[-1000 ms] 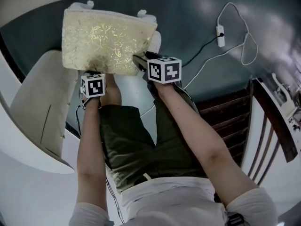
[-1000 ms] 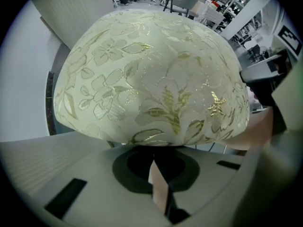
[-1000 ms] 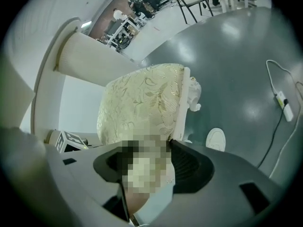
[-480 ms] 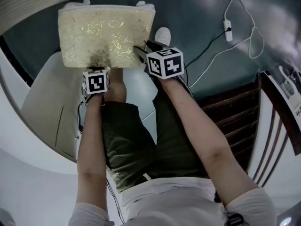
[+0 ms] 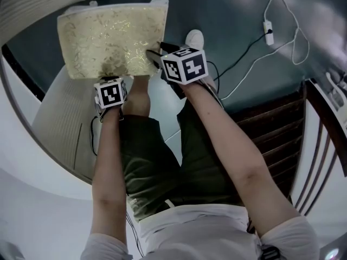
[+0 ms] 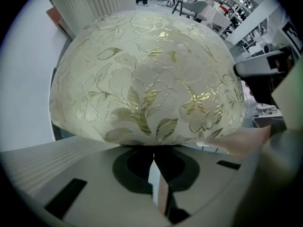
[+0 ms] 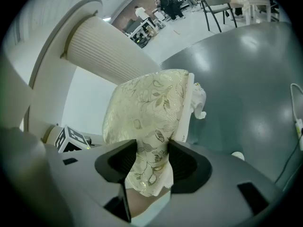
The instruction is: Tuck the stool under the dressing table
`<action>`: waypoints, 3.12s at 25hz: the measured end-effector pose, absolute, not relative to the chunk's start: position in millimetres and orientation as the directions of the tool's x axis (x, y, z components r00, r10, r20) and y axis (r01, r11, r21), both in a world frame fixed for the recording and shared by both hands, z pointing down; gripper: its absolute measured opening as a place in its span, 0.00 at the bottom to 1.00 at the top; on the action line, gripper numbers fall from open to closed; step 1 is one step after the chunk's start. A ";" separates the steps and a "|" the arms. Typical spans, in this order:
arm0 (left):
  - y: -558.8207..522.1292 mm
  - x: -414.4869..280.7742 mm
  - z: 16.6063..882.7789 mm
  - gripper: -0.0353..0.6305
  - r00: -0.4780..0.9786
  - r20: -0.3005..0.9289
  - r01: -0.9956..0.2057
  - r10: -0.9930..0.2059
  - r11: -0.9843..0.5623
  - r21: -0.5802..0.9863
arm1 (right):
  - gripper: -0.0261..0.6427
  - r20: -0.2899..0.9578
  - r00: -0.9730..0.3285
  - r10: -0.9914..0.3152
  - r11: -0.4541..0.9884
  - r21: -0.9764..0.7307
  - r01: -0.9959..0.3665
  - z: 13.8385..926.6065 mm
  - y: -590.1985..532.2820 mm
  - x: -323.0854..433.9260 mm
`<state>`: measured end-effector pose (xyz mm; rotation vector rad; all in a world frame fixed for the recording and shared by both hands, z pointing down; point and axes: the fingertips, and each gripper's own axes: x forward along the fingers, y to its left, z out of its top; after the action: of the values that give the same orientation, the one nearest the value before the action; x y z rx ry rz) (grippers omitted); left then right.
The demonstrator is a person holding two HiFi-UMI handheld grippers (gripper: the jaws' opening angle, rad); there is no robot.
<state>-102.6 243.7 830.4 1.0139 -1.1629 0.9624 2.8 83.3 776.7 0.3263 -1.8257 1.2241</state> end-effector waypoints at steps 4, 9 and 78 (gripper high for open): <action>246.2 -146.3 768.8 0.06 0.097 0.993 -0.953 0.072 0.296 0.071 | 0.37 0.747 -0.616 0.248 0.462 -0.650 -0.603 723.4 87.2 -47.9; 249.5 -162.2 750.9 0.06 0.058 0.995 -0.959 0.076 0.280 0.035 | 0.36 0.720 -0.640 0.268 0.465 -0.679 -0.568 711.0 94.9 -78.6; 61.5 -106.4 455.6 0.06 0.088 0.858 -0.876 -0.506 0.371 0.309 | 0.05 0.517 -0.844 0.144 0.677 -0.674 -0.298 433.1 -36.8 -70.2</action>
<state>-106.4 61.5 455.6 1.2773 -1.5656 0.4342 -70.2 -36.8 433.1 0.1184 -2.3455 1.0739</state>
